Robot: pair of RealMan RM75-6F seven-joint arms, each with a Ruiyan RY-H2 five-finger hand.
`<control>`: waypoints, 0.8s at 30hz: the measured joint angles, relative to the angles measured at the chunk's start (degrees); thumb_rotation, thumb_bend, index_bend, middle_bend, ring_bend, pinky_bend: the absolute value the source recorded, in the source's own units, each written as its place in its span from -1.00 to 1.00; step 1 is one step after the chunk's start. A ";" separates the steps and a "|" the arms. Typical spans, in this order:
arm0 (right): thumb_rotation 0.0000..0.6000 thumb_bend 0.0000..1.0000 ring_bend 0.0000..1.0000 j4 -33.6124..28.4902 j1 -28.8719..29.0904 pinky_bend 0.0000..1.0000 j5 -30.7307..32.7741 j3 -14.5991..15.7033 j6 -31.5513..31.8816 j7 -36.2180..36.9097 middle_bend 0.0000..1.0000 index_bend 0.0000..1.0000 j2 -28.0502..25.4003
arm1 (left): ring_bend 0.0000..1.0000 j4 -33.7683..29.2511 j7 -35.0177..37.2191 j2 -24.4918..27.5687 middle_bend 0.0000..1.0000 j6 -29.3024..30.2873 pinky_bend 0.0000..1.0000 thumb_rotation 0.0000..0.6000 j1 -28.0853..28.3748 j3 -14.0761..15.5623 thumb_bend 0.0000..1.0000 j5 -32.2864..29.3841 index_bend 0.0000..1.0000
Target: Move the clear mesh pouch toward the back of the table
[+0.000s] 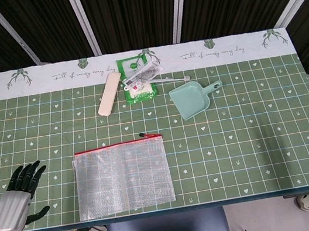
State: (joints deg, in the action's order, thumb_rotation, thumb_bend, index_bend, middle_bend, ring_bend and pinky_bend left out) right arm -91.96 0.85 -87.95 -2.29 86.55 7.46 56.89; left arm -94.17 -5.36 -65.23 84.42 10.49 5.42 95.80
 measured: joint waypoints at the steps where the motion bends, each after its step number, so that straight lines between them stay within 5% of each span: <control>1: 1.00 -0.72 -1.00 0.02 0.01 -0.59 0.02 0.00 -0.01 0.01 -1.00 -1.00 0.00 | -1.00 0.07 -0.20 -0.11 -1.00 -0.01 -1.00 1.00 -0.04 -0.06 -0.82 0.10 -1.00; 24: 1.00 -0.72 -1.00 0.34 0.03 -0.59 -0.40 -0.11 0.72 -0.44 -1.00 -1.00 0.66 | -1.00 -0.84 0.22 -0.16 -1.00 -1.74 -1.00 1.00 -0.19 -0.78 -0.82 -0.68 -1.00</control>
State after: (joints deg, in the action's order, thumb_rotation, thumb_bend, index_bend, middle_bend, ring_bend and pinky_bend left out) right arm -91.62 0.88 -88.35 -2.40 87.27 7.03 57.54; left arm -95.01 -5.14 -65.39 82.69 10.30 4.64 95.12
